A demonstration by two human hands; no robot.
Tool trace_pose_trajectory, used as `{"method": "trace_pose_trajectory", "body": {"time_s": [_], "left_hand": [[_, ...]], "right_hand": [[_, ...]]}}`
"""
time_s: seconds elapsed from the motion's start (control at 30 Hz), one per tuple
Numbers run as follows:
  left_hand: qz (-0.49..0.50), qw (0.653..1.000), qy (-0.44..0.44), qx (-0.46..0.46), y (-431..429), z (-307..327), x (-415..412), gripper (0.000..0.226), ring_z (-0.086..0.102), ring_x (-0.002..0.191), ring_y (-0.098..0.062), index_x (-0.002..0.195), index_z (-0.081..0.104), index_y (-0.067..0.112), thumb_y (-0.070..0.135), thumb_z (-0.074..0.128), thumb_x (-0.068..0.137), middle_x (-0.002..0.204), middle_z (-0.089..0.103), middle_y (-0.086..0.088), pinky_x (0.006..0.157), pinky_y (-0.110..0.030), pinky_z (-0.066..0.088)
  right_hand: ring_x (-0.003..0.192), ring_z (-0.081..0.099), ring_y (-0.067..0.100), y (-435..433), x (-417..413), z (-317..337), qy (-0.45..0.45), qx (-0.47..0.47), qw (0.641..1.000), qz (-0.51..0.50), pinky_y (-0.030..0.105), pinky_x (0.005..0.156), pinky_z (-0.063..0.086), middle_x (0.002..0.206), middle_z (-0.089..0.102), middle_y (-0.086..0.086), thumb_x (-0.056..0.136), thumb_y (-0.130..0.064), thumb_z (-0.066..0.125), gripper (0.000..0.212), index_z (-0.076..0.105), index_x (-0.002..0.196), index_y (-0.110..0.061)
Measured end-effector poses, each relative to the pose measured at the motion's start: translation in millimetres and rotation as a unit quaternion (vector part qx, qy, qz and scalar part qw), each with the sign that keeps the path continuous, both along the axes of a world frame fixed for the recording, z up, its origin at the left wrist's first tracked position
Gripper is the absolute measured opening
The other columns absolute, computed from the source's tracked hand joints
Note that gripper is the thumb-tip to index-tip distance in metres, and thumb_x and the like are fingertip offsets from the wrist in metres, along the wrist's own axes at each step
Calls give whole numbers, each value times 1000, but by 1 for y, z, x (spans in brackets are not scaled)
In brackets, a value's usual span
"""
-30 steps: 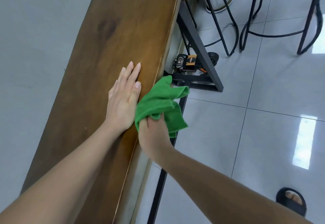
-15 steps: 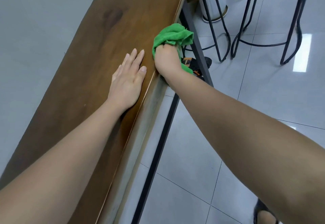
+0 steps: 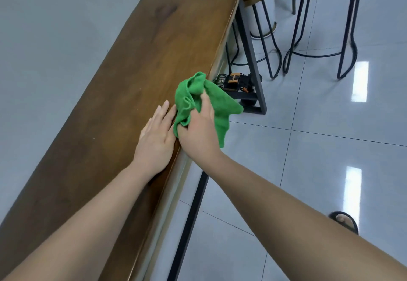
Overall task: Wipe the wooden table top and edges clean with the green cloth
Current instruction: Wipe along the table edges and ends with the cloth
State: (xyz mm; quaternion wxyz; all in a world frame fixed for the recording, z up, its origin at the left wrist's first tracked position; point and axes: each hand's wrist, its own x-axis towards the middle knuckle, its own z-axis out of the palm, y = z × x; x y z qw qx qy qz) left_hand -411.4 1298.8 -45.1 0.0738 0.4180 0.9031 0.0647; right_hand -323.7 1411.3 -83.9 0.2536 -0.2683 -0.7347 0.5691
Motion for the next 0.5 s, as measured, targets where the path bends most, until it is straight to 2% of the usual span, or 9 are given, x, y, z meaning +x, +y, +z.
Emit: {"method": "trace_pose_trajectory", "body": {"time_s": [0.07,0.13,0.23,0.33,0.4,0.5], "left_hand": [[2,1000,-13,16,-32,2,12,57,3,169,-9,174,22,39,48,23,118,183,10,12,137,-47,12],[11,999,-17,28,-65,3,22,55,5,169,-9,174,26,39,45,29,119,183,13,13,137,-49,15],[16,999,-16,32,-102,3,32,57,7,169,-9,173,26,40,48,33,118,182,15,13,136,-51,18],[20,999,-13,31,-124,3,36,61,8,169,-8,173,25,42,59,29,115,182,16,15,134,-49,17],[24,999,-1,36,-131,1,37,65,9,168,-8,173,27,41,65,25,112,182,18,15,133,-47,17],[24,998,18,53,-132,-4,39,65,13,168,-9,172,31,38,60,27,111,181,23,12,135,-50,21]], "right_hand": [[166,10,30,-29,14,-2,9,-20,1000,-8,26,124,12,181,5,8,97,-13,65,49,66,146,-15],[164,12,28,-56,27,-3,4,-10,1000,-6,28,125,14,180,11,6,93,-15,68,36,76,128,-13],[159,25,36,-82,38,-1,-16,64,998,-16,50,130,20,170,38,10,86,-16,69,19,82,99,-8],[150,39,36,-84,34,7,-43,137,987,-66,60,130,9,150,58,6,84,-27,58,30,81,90,-10],[154,33,34,-84,27,12,-60,142,985,-73,61,131,3,151,56,6,89,-33,47,39,80,94,-12],[167,5,32,-97,19,5,-79,136,987,-41,65,131,-3,174,34,7,96,-40,44,38,76,102,-20]]}}
